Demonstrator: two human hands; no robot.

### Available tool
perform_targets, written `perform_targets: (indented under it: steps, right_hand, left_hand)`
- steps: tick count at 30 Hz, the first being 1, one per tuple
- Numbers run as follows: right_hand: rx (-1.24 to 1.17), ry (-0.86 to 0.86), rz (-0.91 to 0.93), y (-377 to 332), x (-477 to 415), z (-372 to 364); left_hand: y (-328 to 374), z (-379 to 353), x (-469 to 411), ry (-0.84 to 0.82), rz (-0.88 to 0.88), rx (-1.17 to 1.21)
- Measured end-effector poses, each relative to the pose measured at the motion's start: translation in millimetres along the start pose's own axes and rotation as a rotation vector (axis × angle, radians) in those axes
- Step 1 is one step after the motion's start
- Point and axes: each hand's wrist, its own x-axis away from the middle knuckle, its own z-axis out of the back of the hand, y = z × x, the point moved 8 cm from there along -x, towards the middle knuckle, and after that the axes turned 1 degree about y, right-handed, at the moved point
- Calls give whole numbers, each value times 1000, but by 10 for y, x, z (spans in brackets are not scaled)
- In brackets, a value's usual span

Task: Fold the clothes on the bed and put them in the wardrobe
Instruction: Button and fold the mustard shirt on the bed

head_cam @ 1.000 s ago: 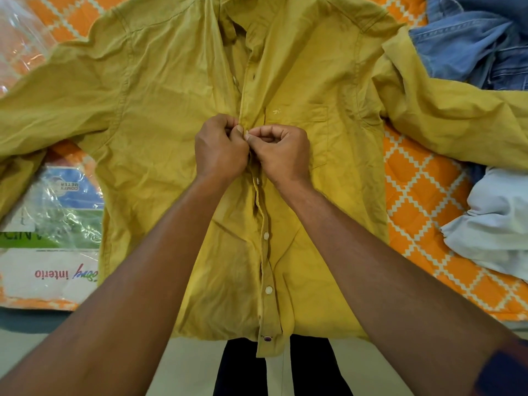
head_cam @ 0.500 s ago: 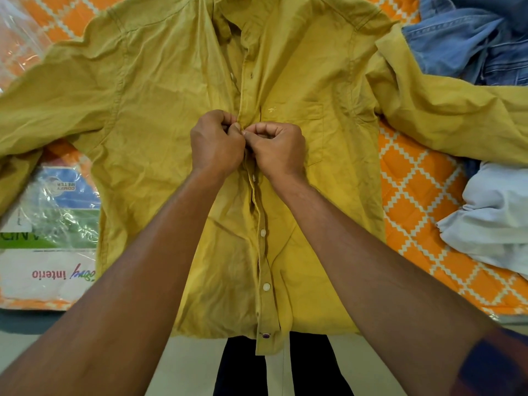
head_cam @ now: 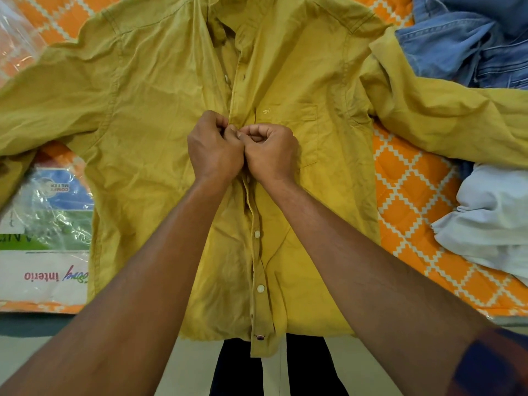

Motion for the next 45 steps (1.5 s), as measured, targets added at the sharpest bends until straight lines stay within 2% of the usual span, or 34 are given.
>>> perform_targets:
  steps: [10,20,26,34,37,41,45]
  right_hand:
    - [-72,-19,23,-2,-9,49]
    - [-10,-21,27,-35,11,-1]
    - [-110,-55,-10,1,9,21]
    - [-79,-181,-102,7,-41,-47]
    - [-78,-213,-157,15,-73,-68]
    - [-44,-251,-140,16,-85,-73]
    - [104,-137,-13,-16,-31,-72]
  left_hand:
    - [-64,15,1,3,49,62]
    - [-111,-2,-3,7,88,173]
    - [-127,-41,-14,-96,87,214]
    - [-182,-48,-79,-257,191,363]
    - [-157,-29,-104,-309,145,347]
    - [-136,-12,-44,-226,22,246]
    - [-158,36,62,-82,-55,220]
